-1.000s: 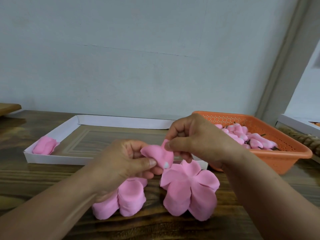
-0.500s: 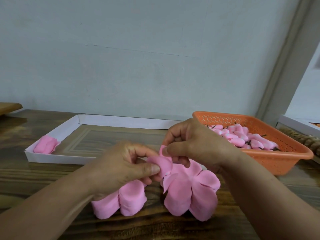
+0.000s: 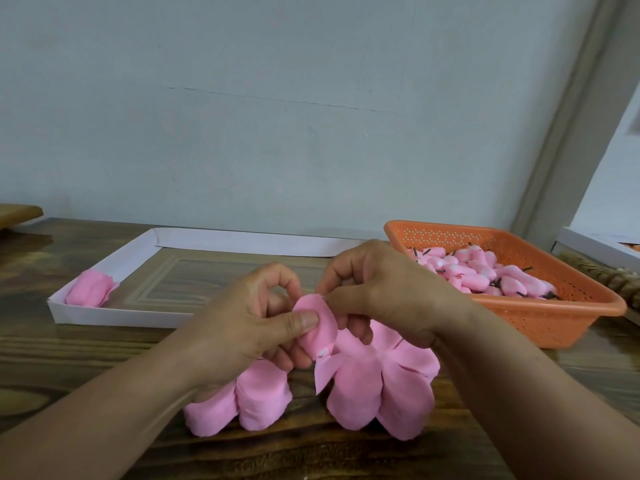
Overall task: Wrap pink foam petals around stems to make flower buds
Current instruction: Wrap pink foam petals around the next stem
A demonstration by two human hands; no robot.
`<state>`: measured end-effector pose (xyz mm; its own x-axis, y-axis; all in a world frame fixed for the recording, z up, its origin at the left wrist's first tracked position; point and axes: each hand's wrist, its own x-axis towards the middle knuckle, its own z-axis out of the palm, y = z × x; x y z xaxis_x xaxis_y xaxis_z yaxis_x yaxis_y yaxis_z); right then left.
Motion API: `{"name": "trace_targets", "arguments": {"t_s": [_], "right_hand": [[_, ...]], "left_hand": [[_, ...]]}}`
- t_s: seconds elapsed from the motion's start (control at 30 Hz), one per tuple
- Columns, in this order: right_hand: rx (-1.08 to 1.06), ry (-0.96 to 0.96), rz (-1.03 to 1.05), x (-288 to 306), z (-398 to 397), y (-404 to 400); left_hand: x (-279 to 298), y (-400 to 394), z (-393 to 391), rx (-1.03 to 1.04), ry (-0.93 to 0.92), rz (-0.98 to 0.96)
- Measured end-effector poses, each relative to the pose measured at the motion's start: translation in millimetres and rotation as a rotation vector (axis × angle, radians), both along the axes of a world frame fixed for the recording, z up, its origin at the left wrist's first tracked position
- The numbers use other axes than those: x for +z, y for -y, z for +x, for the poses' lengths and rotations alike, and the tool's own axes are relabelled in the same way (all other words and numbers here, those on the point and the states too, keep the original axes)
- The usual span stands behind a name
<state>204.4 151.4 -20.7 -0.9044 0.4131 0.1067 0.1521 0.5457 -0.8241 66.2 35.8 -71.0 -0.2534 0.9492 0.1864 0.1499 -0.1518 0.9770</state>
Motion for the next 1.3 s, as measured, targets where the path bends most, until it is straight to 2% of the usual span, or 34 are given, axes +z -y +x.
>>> {"name": "trace_targets", "arguments": {"t_s": [0.23,0.37,0.47,0.73,1.03,1.3], "right_hand": [[-0.016,-0.022,-0.017,-0.9,-1.4,0.2],[-0.121,-0.034,-0.021,-5.8,-7.0,-3.1],[-0.19,-0.064,-0.028,-7.5,-9.1,-7.1],[-0.225,-0.135,-0.092,-10.8,-12.6,-6.2],[-0.236,-0.129,-0.063,-16.4,-15.8,-2.3],[-0.196,-0.153,-0.171,-14.5,-14.5,2.1]], "left_hand": [[0.2,-0.6,4.3,0.105,-0.001,-0.047],[-6.9,-3.6,9.7,0.274,-0.045,0.019],[-9.1,-4.3,14.1,0.328,-0.106,0.075],[-9.1,-4.4,15.8,0.336,-0.045,0.074],[-5.6,-2.1,16.8,0.236,-0.066,0.023],[-5.6,-2.1,17.4,0.163,-0.013,-0.035]]}}
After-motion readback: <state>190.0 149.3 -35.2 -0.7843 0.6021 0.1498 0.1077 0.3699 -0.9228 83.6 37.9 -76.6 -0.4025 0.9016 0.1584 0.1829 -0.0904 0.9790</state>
